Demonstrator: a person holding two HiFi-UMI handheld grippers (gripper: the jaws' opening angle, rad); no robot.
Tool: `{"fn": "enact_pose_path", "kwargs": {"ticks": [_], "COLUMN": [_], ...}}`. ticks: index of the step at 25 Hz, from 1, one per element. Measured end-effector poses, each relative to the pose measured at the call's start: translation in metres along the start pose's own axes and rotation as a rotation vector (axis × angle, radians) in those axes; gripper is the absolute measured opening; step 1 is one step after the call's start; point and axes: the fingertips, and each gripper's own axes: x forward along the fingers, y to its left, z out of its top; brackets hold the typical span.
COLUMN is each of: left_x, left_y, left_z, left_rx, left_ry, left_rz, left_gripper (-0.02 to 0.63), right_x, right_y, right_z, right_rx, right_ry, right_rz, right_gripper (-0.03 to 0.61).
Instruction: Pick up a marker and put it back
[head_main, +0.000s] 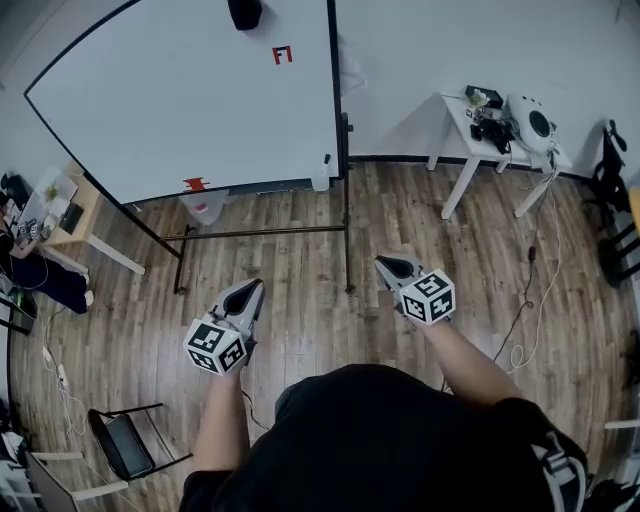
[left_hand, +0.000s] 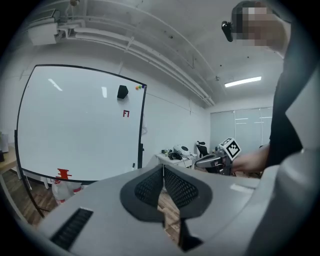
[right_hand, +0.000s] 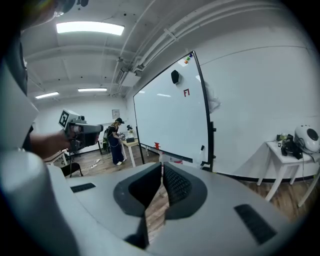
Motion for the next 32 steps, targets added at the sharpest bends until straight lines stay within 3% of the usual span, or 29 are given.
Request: {"fn": "enact_pose_path", "kwargs": {"ticks": [5,19,32], "left_x": [0.008,0.036,0.083], "left_y": [-0.008,0.026,0.114], "left_z": [0.004,-0.007,-0.003], "left_rx": [0.003,-0.019,-0.02], "left_ry": [-0.007,0.022,0.034], "left_rz": [-0.004,-0.017,-0.06], "left_gripper": [0.014,0.014,0.014], "right_x": [-0.008,0.026,0.103], "right_y": [-0.017,-0.036,-0.067], "right_z": [0.023,0.01,0.028], "right_rx": [-0.008,0.025,0.062], "right_ry": [-0.045,0.0,0.021], "right_rz": [-0.021,-0.035,-0.083], "right_gripper": [0.008,0.008,0.008]}}
